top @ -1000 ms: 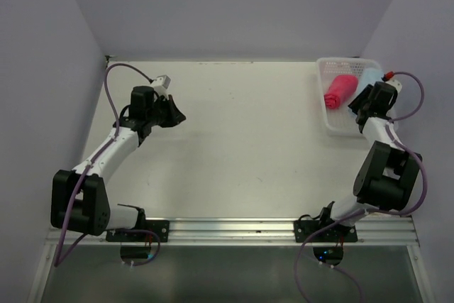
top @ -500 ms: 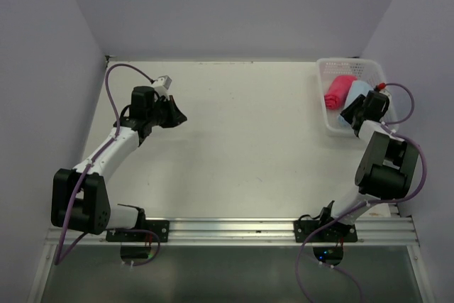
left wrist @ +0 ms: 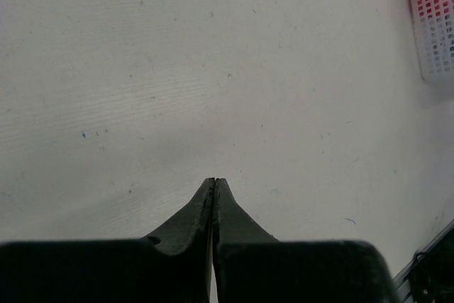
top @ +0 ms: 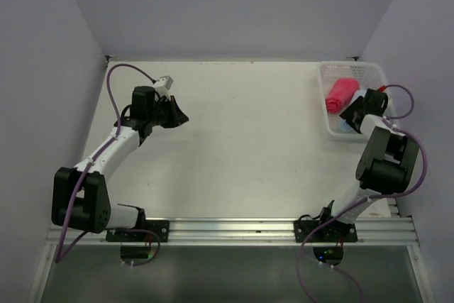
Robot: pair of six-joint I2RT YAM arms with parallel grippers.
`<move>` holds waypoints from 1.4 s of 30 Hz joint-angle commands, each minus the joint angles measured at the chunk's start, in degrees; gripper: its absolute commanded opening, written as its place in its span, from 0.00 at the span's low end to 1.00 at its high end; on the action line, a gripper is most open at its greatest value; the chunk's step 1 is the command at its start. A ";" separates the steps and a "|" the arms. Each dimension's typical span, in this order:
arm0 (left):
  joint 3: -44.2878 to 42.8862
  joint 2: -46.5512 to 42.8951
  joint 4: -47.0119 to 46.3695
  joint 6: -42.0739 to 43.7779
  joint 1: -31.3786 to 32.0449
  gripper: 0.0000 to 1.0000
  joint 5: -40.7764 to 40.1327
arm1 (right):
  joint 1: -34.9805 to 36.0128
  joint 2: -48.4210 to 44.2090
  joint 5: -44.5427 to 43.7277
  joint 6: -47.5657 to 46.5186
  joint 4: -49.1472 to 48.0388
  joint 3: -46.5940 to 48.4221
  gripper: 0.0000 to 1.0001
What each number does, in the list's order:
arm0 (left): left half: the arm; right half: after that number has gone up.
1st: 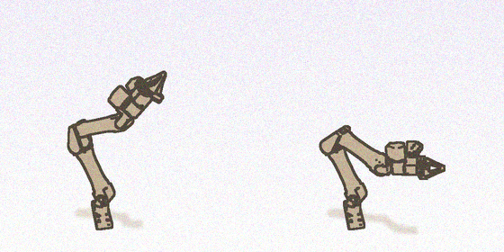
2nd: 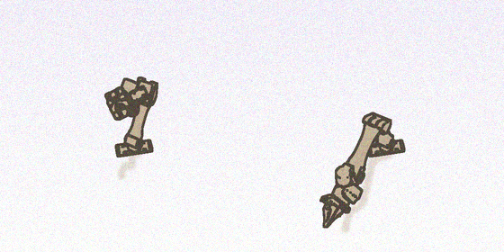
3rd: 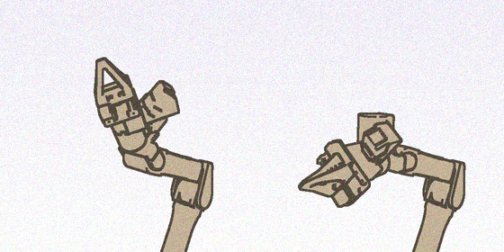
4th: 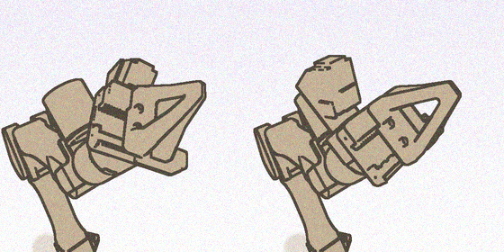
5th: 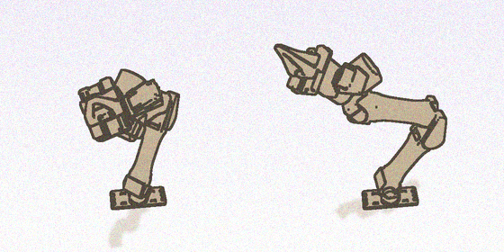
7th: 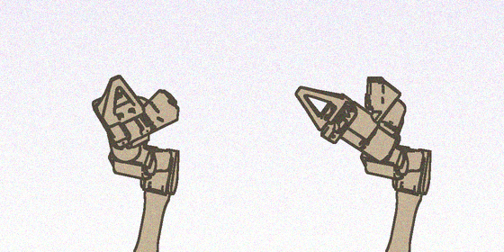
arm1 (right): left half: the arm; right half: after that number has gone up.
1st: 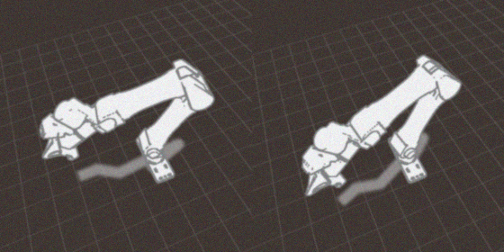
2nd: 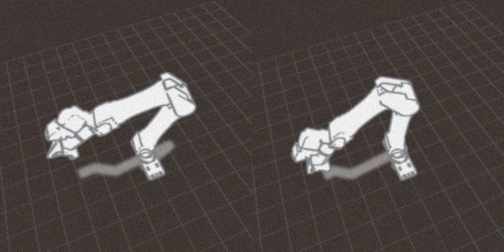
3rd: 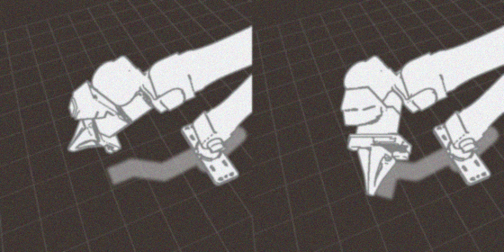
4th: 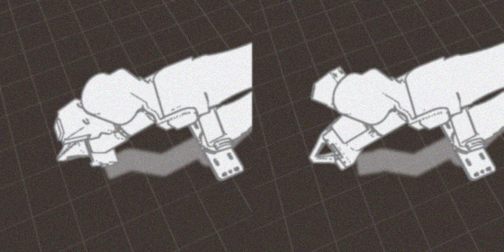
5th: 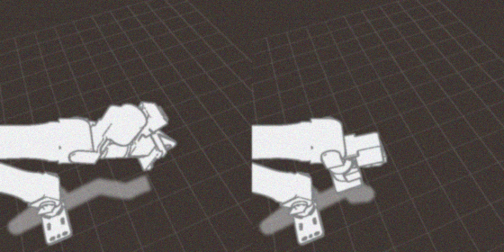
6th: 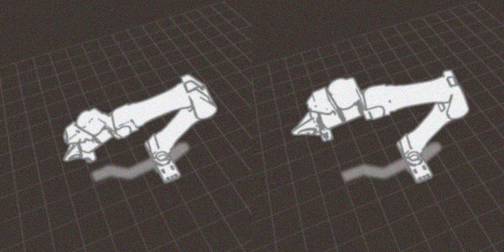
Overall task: Roll the towels
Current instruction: Place the rolled towel into the container
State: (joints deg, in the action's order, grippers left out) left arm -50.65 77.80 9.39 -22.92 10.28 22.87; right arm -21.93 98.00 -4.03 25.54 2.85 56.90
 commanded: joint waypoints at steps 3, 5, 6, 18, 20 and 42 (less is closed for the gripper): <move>-0.06 -0.10 -3.06 0.94 0.26 0.05 2.00 | 0.05 -0.96 -4.40 1.09 4.97 3.47 0.66; 0.12 -0.19 -3.06 0.94 0.26 0.05 2.09 | 0.31 -0.96 -5.11 1.09 5.41 3.74 0.69; 0.03 -0.28 -3.06 0.86 0.26 0.06 2.17 | 0.49 -0.79 -5.28 1.09 5.41 3.83 0.71; 0.20 -0.81 -3.32 0.77 0.26 0.20 3.05 | 1.63 -1.66 -6.51 0.83 10.06 8.31 0.88; 0.29 -1.16 -3.24 0.86 0.26 0.22 2.88 | 1.72 -2.45 -6.52 0.39 11.03 9.10 0.89; 0.29 -12.58 -0.42 3.84 0.18 1.00 -11.70 | 12.24 -22.75 -2.73 -3.56 18.50 8.57 0.99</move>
State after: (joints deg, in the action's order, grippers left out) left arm -50.65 68.05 9.54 -21.17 10.31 15.81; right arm -15.68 79.42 -7.79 25.17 20.05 66.04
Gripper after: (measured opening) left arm 0.990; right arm 0.986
